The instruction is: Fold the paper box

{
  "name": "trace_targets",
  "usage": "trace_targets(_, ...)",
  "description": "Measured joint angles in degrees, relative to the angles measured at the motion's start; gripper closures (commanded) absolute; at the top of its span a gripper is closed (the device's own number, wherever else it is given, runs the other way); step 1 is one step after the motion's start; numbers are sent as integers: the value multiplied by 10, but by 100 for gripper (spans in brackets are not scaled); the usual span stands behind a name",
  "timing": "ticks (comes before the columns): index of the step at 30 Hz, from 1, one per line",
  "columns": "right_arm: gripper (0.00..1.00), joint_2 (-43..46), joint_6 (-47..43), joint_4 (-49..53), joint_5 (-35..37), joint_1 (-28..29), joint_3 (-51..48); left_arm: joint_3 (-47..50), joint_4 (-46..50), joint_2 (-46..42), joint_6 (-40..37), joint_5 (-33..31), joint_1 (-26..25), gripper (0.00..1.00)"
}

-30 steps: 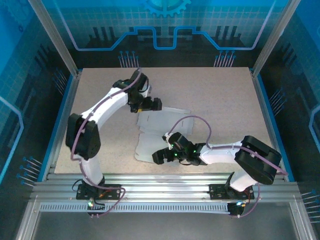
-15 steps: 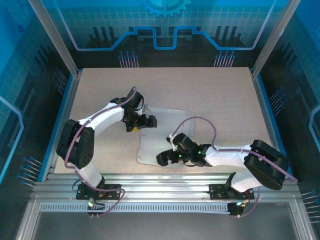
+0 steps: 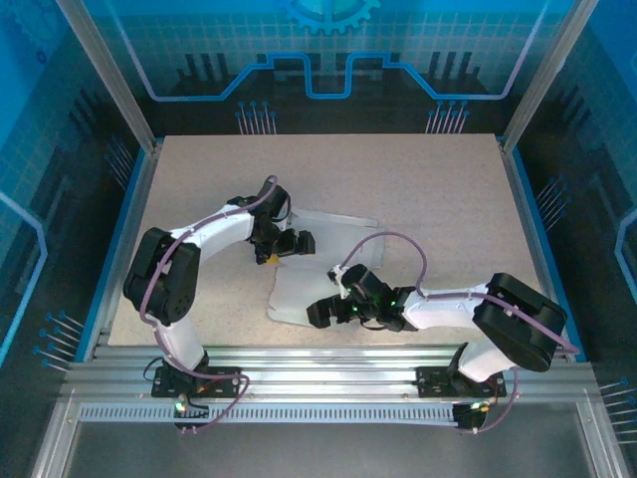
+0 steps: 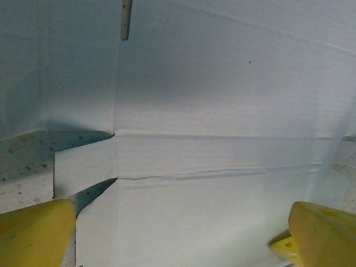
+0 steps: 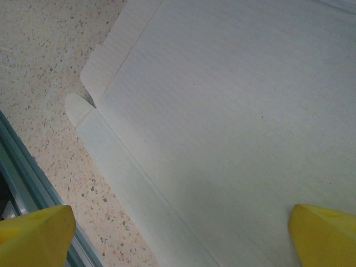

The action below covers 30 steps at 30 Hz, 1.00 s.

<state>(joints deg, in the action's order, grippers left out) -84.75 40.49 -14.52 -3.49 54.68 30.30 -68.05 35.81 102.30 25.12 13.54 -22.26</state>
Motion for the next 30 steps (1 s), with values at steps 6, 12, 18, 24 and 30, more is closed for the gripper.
trace_targets(6, 0, -1, 0, -2, 0, 0, 0, 0, 1, 9, -2, -40, -2, 1)
trace_targets(12, 0, -5, 0, -10, 0, 0, 0, 0, 0, 18, -6, -59, -4, 1)
trace_targets(18, 0, -8, 0, -17, 0, 0, 0, 0, -14, 21, -6, -28, -4, 1)
trace_targets(24, 0, -10, 2, -22, 0, 0, 0, -2, -20, 20, -6, -1, -10, 1)
trace_targets(30, 0, -14, 2, -31, 0, 0, -1, -7, -26, 20, -6, 12, -23, 1)
